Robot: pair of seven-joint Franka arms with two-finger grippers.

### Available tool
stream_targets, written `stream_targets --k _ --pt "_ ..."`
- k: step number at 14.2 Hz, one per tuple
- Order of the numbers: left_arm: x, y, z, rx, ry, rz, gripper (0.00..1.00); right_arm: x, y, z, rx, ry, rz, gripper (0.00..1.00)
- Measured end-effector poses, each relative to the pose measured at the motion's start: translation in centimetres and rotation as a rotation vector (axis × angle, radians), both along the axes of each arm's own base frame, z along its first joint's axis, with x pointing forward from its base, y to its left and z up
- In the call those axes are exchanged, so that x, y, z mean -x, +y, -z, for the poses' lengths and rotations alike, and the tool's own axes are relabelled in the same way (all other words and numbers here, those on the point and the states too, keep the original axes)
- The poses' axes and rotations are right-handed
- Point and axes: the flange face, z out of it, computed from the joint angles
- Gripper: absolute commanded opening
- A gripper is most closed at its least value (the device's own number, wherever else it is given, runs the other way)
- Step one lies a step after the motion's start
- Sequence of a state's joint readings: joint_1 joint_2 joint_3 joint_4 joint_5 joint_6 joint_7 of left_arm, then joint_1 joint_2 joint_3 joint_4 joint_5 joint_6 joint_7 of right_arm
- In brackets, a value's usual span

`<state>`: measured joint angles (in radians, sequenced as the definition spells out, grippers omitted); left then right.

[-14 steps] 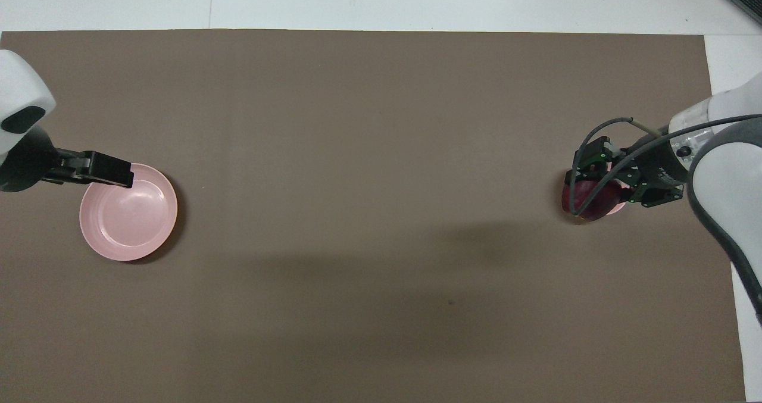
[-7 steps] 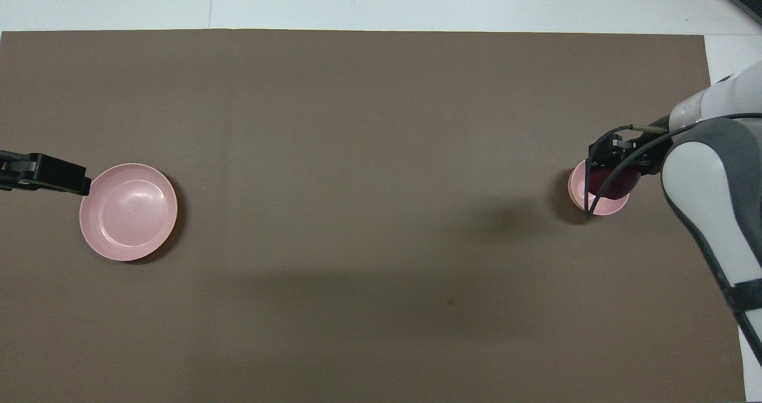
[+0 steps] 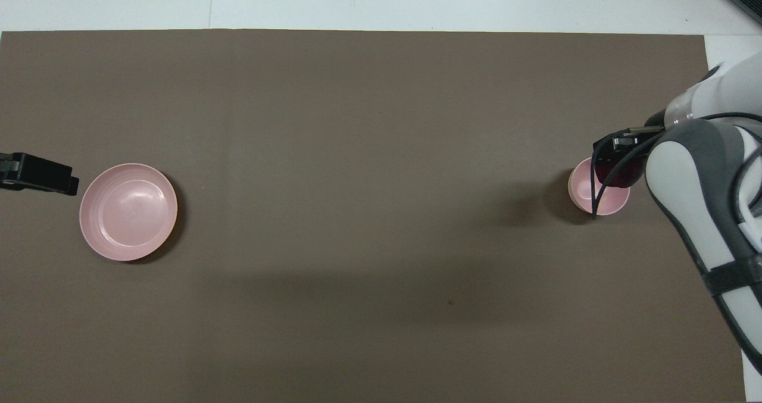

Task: Move apple from plate to bowl
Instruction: 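Move the apple with the right gripper over the pink bowl, then lower the apple into the bowl and open the right gripper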

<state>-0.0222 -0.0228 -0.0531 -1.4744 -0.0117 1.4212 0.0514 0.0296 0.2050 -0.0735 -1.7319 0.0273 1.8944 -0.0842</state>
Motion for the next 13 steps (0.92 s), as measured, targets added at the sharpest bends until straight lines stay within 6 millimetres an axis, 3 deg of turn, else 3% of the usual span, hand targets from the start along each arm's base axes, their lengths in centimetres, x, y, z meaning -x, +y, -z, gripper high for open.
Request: stream_targets --k 3,13 --pt "0.0 0.0 0.0 0.0 0.002 0.0 1.0 -0.4 -0.6 3.0 0.013 0.032 -0.047 0.0" --pt "0.0 0.1 0.0 0.0 0.003 -0.002 1.0 -1.4 -1.3 8.0 0.017 0.053 -0.042 0.0"
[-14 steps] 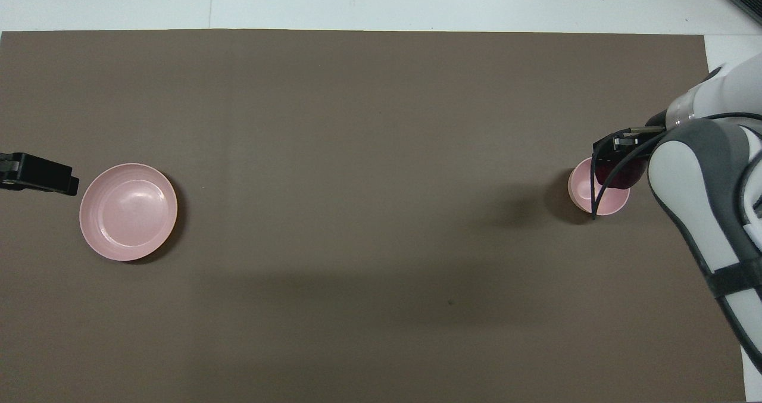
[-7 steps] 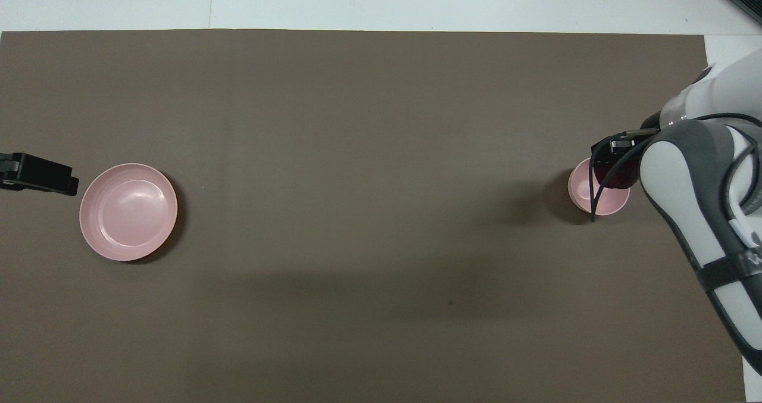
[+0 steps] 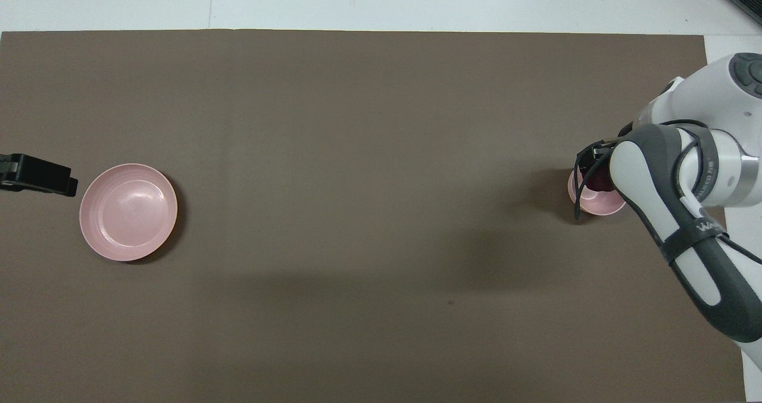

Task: Move apple from plate to bowl
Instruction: 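Lower the apple into the bowl and open the right gripper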

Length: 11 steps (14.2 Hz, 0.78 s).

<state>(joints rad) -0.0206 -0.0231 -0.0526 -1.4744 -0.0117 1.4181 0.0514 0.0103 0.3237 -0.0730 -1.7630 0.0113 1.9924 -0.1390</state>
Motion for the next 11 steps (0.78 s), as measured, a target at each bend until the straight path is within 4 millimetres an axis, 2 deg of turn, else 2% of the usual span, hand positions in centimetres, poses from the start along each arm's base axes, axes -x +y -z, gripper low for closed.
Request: stream_targets --k 6,11 --pt "0.0 0.0 0.0 0.0 0.0 0.0 1.0 0.8 -0.6 1.7 -0.001 0.023 0.01 0.0" --pt "0.0 0.0 0.0 0.0 0.0 0.0 1.0 0.9 -0.9 2.3 -0.001 0.023 0.016 0.0"
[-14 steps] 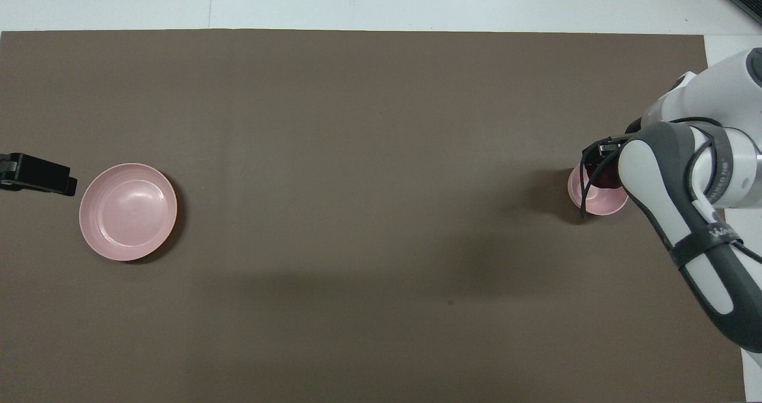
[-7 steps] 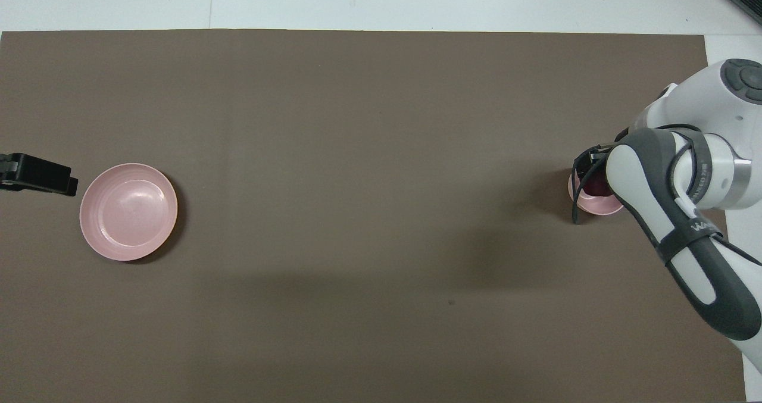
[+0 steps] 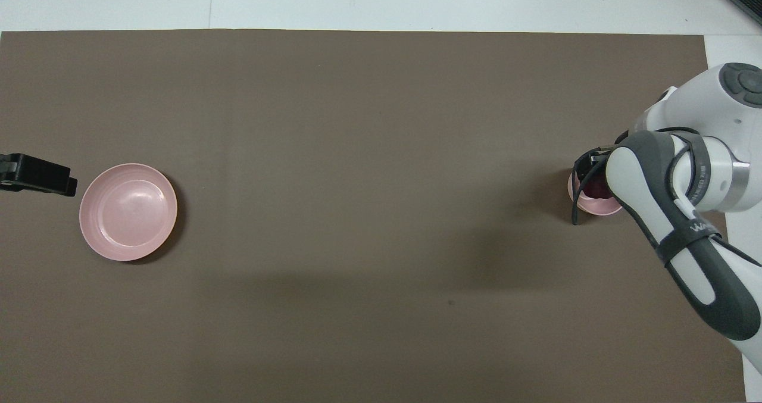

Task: Move apple from plate to bowl
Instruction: 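Lower the apple into the bowl and open the right gripper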

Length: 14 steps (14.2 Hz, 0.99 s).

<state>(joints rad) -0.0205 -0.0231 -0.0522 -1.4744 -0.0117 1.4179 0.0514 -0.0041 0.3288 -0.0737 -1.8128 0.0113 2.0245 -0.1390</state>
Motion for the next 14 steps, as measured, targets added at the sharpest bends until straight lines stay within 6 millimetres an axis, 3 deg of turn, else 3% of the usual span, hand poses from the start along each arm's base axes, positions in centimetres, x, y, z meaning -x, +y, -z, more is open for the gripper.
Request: stream_targets --k 14 --pt "0.0 0.0 0.0 0.0 0.0 0.0 1.0 -0.2 0.1 1.2 0.002 0.002 0.006 0.0"
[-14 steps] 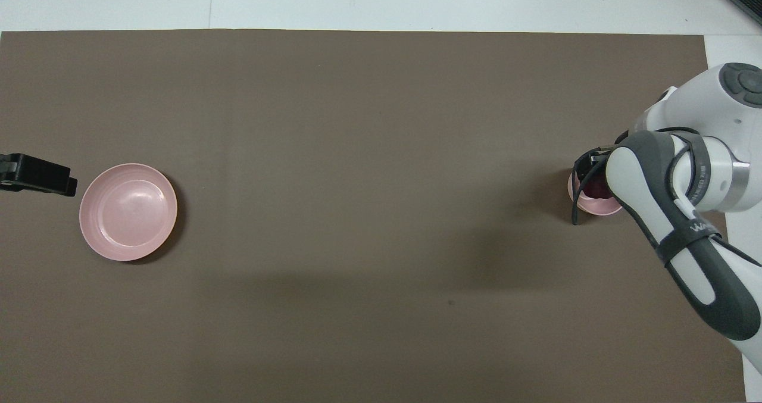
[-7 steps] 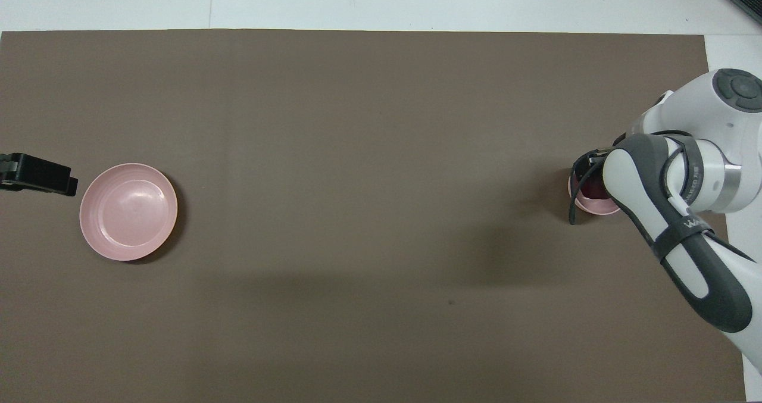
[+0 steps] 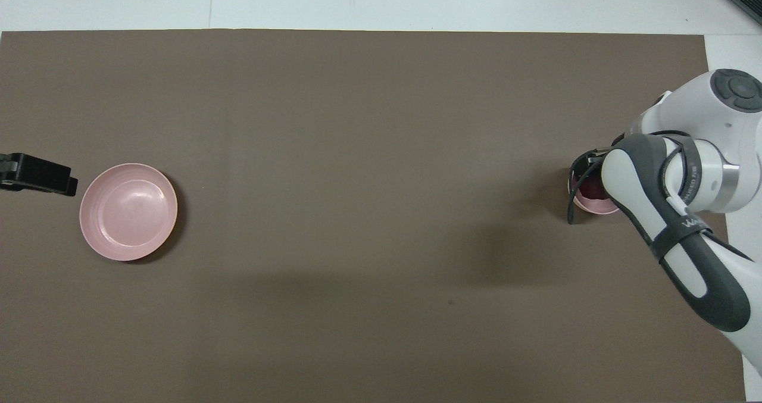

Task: Move apple from plate to bowl
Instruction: 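Lower the apple into the bowl and open the right gripper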

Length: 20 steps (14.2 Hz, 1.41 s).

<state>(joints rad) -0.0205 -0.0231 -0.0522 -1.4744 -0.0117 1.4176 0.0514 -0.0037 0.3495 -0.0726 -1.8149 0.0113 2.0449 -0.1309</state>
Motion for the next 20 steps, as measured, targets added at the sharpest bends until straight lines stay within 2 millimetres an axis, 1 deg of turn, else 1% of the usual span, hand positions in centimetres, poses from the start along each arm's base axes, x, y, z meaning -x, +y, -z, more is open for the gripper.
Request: stream_targets --k 5,7,8,9,10,11,12,14,16,17,20 --pt "0.0 0.0 0.0 0.0 0.0 0.0 1.0 0.04 -0.08 0.55 0.0 0.009 0.002 0.0" --pt "0.0 0.0 0.0 0.0 0.0 0.0 1.0 0.05 -0.15 0.68 0.0 0.011 0.003 0.06" --pt "0.0 0.0 0.0 0.0 0.0 0.0 1.0 0.05 -0.16 0.74 0.0 0.012 0.003 0.12" --pt "0.0 0.0 0.0 0.0 0.0 0.0 1.0 0.05 -0.16 0.77 0.0 0.013 0.003 0.21" --pt "0.0 0.0 0.0 0.0 0.0 0.0 1.0 0.06 -0.16 0.79 0.0 0.013 0.003 0.35" --pt "0.0 0.0 0.0 0.0 0.0 0.0 1.0 0.07 -0.16 0.81 0.0 0.014 0.003 0.43" --pt "0.0 0.0 0.0 0.0 0.0 0.0 1.0 0.07 -0.18 0.82 0.0 0.014 0.003 0.47" --pt "0.0 0.0 0.0 0.0 0.0 0.0 1.0 0.08 -0.2 0.83 0.0 0.014 0.004 0.59" --pt "0.0 0.0 0.0 0.0 0.0 0.0 1.0 0.08 -0.2 0.83 0.0 0.014 0.004 0.76" --pt "0.0 0.0 0.0 0.0 0.0 0.0 1.0 0.08 -0.22 0.83 0.0 0.014 0.004 0.83" --pt "0.0 0.0 0.0 0.0 0.0 0.0 1.0 0.09 -0.27 0.84 0.0 0.014 0.005 0.91"
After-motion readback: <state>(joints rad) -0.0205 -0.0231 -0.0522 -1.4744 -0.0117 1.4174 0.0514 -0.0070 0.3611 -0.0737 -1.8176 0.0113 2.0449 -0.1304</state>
